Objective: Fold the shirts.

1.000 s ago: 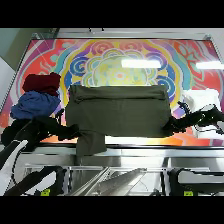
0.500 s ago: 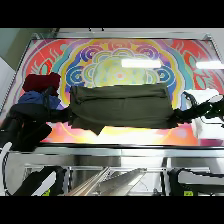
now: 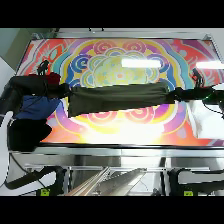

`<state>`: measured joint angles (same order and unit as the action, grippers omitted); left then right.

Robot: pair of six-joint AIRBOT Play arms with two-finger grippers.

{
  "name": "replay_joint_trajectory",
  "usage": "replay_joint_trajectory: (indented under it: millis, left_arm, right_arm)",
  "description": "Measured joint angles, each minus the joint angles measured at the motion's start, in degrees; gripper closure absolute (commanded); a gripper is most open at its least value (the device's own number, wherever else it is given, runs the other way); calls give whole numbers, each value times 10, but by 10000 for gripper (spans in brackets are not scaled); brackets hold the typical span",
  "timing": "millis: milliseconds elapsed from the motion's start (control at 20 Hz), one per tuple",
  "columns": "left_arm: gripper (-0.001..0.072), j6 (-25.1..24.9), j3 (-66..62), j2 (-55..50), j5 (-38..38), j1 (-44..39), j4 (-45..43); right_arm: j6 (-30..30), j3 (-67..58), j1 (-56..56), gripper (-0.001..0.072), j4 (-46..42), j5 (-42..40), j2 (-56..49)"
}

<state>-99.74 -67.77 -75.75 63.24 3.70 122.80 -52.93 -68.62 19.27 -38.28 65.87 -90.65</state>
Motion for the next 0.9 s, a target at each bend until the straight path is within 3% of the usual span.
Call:
replay_joint_trajectory:
  millis: [400, 550, 600, 650, 700, 750, 850, 900]
  left_arm:
    - [683, -13, -117, -186, -11, -3, -2]
    - [651, -21, -147, -230, -15, -10, -2]
    - [248, -25, -158, -241, -16, -13, -2]
    - [18, -28, -172, -250, -15, -17, -2]
    - [12, -30, -186, -258, -16, -19, 0]
    - [12, -30, -203, -266, -16, -23, 0]
    - [12, -29, -238, -275, -14, -26, 0]
    - [12, -28, -255, -277, -10, -28, 1]
  right_arm:
    - [46, -89, -45, 676, 26, -87, -110]
    - [59, -102, -48, 514, 28, -93, -124]
    - [60, -104, -48, 471, 28, -95, -126]
    - [61, -106, -48, 315, 24, -94, -128]
    - [61, -110, -47, 233, 19, -94, -129]
    - [61, -116, -46, 224, 8, -91, -130]
    - [39, -137, -41, 91, -37, -90, -132]
    - [23, -152, -38, 91, -68, -90, -135]
